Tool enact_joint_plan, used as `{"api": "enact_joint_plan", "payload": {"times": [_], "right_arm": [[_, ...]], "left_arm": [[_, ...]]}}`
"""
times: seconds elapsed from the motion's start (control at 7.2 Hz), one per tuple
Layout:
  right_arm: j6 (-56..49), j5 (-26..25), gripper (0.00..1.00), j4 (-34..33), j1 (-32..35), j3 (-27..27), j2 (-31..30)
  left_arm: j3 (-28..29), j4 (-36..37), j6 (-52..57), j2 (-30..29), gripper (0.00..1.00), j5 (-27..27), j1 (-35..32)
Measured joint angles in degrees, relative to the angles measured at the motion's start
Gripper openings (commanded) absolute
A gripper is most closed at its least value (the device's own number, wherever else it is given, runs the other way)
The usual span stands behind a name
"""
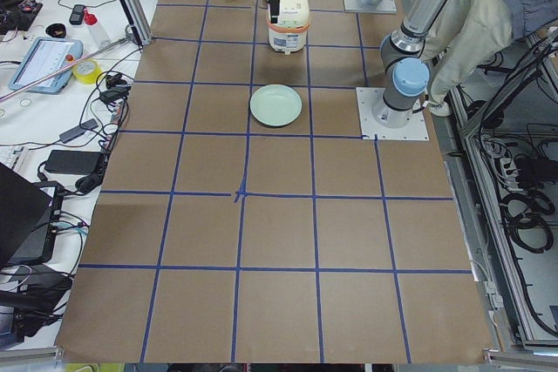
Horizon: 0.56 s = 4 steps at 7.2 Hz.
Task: Press rice cooker button
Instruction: 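Move the right gripper down toward the button on the white rice cooker lid, then press the lid button down with the closed right gripper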
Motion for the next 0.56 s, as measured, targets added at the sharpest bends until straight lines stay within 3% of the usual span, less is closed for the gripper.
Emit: {"api": "enact_joint_plan", "payload": {"times": [0.56], "right_arm": [[3.3,-0.1,0.0,-7.7,5.3,9.6,0.0]], "left_arm": [[0.0,0.0,0.0,0.0,1.0,0.0,0.0]]}}
